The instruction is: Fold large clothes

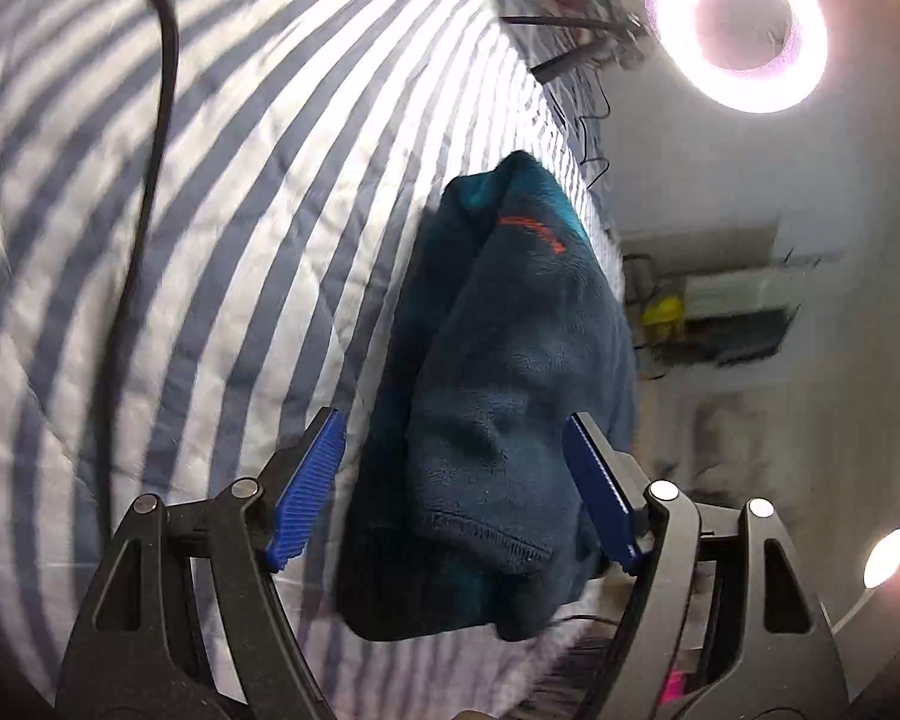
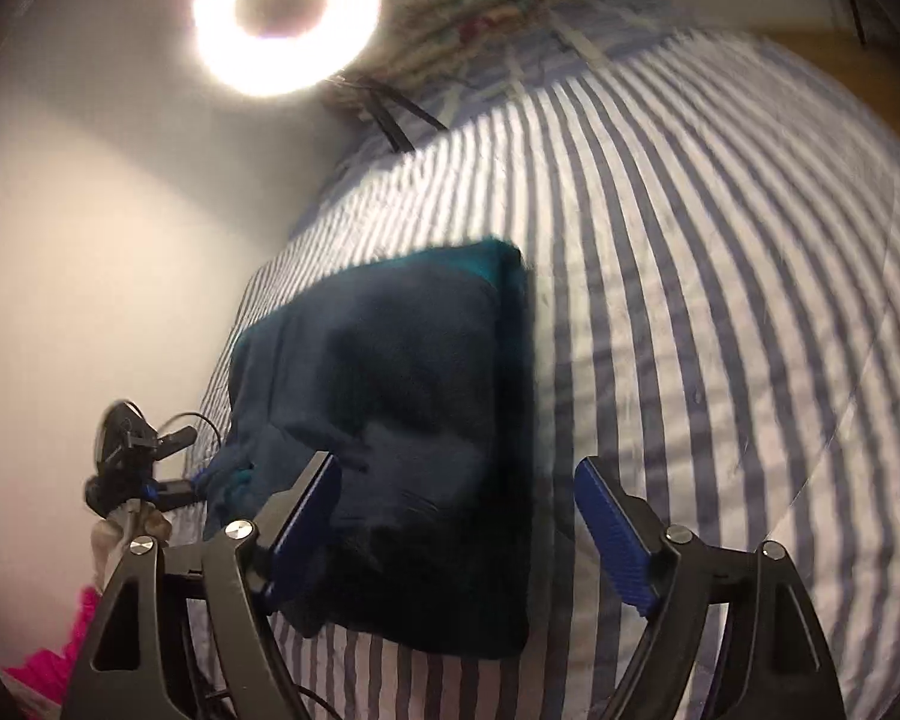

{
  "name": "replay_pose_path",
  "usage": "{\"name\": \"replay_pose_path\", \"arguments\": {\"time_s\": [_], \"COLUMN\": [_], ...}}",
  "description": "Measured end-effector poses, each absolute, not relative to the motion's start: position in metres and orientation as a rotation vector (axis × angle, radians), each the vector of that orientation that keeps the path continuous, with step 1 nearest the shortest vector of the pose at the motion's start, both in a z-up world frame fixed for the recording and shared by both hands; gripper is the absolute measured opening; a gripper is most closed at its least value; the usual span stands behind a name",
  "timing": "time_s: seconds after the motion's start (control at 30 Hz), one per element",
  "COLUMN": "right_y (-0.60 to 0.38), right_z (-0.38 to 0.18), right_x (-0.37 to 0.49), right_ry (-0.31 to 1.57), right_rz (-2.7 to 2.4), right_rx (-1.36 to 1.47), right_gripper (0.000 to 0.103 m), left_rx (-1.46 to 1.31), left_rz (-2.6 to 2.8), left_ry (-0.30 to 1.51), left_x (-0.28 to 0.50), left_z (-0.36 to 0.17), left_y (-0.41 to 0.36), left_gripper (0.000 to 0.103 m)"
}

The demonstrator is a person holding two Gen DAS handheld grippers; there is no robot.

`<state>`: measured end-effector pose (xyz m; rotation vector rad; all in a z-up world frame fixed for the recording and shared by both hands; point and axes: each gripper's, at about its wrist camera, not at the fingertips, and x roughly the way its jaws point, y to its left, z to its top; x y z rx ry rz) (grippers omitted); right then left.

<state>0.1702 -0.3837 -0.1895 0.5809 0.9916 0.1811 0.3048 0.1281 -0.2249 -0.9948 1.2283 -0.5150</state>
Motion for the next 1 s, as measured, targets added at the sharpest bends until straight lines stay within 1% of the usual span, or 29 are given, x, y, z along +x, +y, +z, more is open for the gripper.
{"name": "replay_pose_path", "arguments": {"time_s": [0.1, 0.2, 0.33, 0.47, 0.5, 0.53, 0.6, 0.63, 0.67, 0.7, 0.77, 0.87, 1.0], "right_y": [-0.392, -0.394, -0.39, -0.382, -0.377, -0.372, -0.366, -0.362, -0.359, -0.357, -0.349, -0.331, -0.313], "right_z": [-0.215, -0.234, -0.244, -0.248, -0.245, -0.246, -0.251, -0.251, -0.25, -0.247, -0.237, -0.213, -0.184], "right_x": [0.17, 0.175, 0.18, 0.19, 0.19, 0.193, 0.198, 0.2, 0.202, 0.202, 0.204, 0.205, 0.205], "right_ry": [1.037, 1.066, 1.043, 1.025, 1.023, 1.025, 1.043, 1.042, 1.041, 1.041, 1.037, 1.016, 0.965], "right_rz": [0.218, 0.243, 0.279, 0.312, 0.319, 0.345, 0.367, 0.37, 0.371, 0.369, 0.356, 0.321, 0.302], "right_rx": [0.696, 0.769, 0.816, 0.823, 0.812, 0.812, 0.826, 0.814, 0.797, 0.781, 0.714, 0.55, 0.43], "right_gripper": [0.083, 0.085, 0.085, 0.084, 0.081, 0.067, 0.06, 0.055, 0.051, 0.048, 0.039, 0.032, 0.025], "left_rx": [-1.044, -1.013, -0.96, -0.842, -0.8, -0.761, -0.684, -0.655, -0.624, -0.604, -0.553, -0.472, -0.418], "left_rz": [-0.531, -0.569, -0.578, -0.567, -0.562, -0.554, -0.533, -0.522, -0.51, -0.504, -0.495, -0.487, -0.493], "left_ry": [1.257, 1.271, 1.285, 1.281, 1.273, 1.262, 1.239, 1.232, 1.222, 1.211, 1.185, 1.143, 1.09], "left_x": [0.306, 0.306, 0.31, 0.317, 0.318, 0.318, 0.319, 0.318, 0.318, 0.316, 0.313, 0.313, 0.312], "left_z": [-0.236, -0.238, -0.239, -0.235, -0.232, -0.23, -0.223, -0.22, -0.217, -0.216, -0.207, -0.191, -0.168], "left_y": [0.126, 0.115, 0.097, 0.075, 0.068, 0.062, 0.05, 0.046, 0.042, 0.038, 0.032, 0.016, -0.007], "left_gripper": [0.077, 0.077, 0.077, 0.076, 0.076, 0.075, 0.068, 0.061, 0.056, 0.053, 0.045, 0.04, 0.037]}}
